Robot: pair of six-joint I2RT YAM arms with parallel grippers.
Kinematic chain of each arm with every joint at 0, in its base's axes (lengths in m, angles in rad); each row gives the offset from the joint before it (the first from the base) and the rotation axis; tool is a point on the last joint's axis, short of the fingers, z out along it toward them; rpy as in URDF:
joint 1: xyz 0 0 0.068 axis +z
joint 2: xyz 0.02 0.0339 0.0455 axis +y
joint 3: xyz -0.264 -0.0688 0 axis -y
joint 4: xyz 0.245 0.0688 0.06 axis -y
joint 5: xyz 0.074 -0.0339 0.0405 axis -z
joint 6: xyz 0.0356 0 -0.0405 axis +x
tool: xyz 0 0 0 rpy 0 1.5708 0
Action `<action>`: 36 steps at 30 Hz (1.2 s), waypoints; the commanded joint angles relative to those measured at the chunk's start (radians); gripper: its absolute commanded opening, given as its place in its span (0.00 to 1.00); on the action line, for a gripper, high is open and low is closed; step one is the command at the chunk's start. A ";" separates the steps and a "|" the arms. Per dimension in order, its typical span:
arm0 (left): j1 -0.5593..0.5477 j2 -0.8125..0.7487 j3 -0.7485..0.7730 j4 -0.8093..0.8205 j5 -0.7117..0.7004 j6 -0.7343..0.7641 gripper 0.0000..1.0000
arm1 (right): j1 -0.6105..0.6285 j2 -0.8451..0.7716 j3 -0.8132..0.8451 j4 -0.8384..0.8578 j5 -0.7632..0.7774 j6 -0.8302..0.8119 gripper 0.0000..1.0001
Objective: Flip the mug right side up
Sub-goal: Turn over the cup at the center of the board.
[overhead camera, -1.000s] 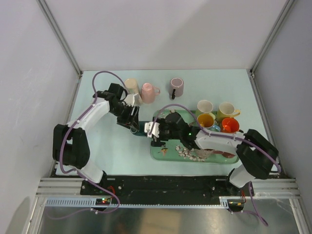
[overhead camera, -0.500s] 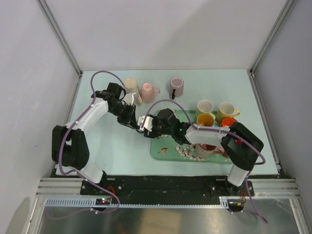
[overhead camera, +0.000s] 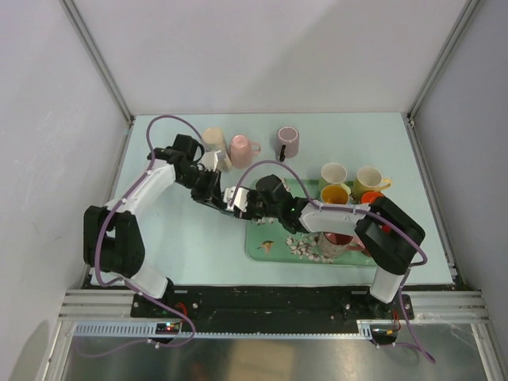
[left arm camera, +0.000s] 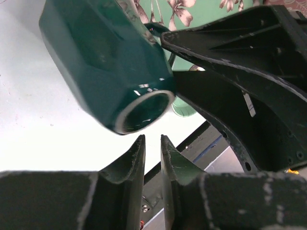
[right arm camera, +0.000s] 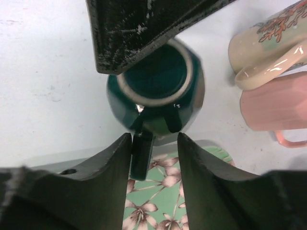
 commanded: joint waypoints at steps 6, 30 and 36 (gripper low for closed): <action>0.025 -0.049 0.035 0.004 0.035 -0.010 0.24 | -0.041 0.081 0.029 0.005 -0.072 -0.027 0.10; -0.141 -0.976 -0.575 0.384 -0.320 0.938 0.86 | -0.232 0.132 0.297 -0.372 -0.717 0.863 0.00; -0.314 -1.140 -0.728 0.414 -0.366 1.047 0.88 | -0.237 0.191 0.304 -0.310 -0.788 0.980 0.00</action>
